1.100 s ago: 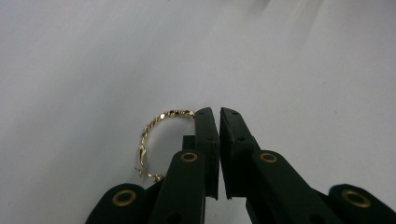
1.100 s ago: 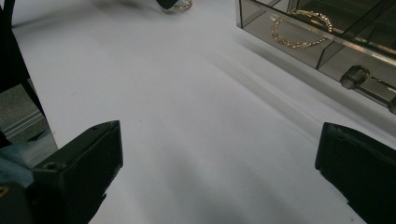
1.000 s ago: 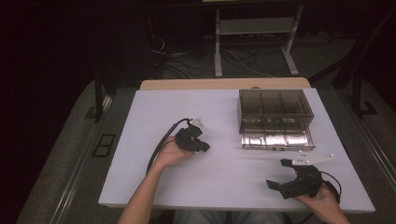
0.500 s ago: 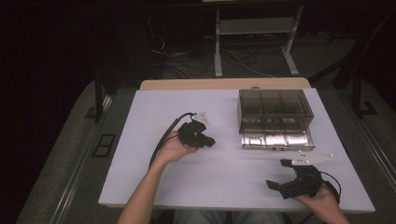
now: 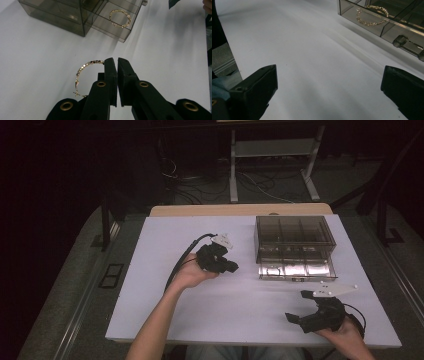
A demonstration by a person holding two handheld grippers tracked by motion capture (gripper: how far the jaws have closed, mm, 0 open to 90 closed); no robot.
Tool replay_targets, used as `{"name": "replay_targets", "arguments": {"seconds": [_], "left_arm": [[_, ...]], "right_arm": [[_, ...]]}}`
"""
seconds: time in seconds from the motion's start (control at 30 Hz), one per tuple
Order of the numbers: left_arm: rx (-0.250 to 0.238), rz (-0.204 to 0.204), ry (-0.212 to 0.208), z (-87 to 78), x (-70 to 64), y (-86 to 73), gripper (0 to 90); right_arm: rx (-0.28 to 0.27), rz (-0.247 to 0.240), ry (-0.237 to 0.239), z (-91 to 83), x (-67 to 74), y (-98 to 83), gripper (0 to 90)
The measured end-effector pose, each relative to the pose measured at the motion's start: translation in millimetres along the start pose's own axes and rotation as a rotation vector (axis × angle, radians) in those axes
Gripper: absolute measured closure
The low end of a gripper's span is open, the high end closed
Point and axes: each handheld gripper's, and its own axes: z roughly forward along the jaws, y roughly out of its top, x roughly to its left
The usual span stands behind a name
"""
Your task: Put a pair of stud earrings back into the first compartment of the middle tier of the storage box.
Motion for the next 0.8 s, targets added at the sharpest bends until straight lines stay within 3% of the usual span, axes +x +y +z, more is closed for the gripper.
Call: {"name": "replay_targets", "arguments": {"seconds": [0.8], "left_arm": [[0.008, 0.079, 0.009, -2.9, -11.0, 43.0, 85.9]], "right_arm": [[-0.009, 0.001, -0.003, -1.7, -1.2, 0.0, 0.2]]}}
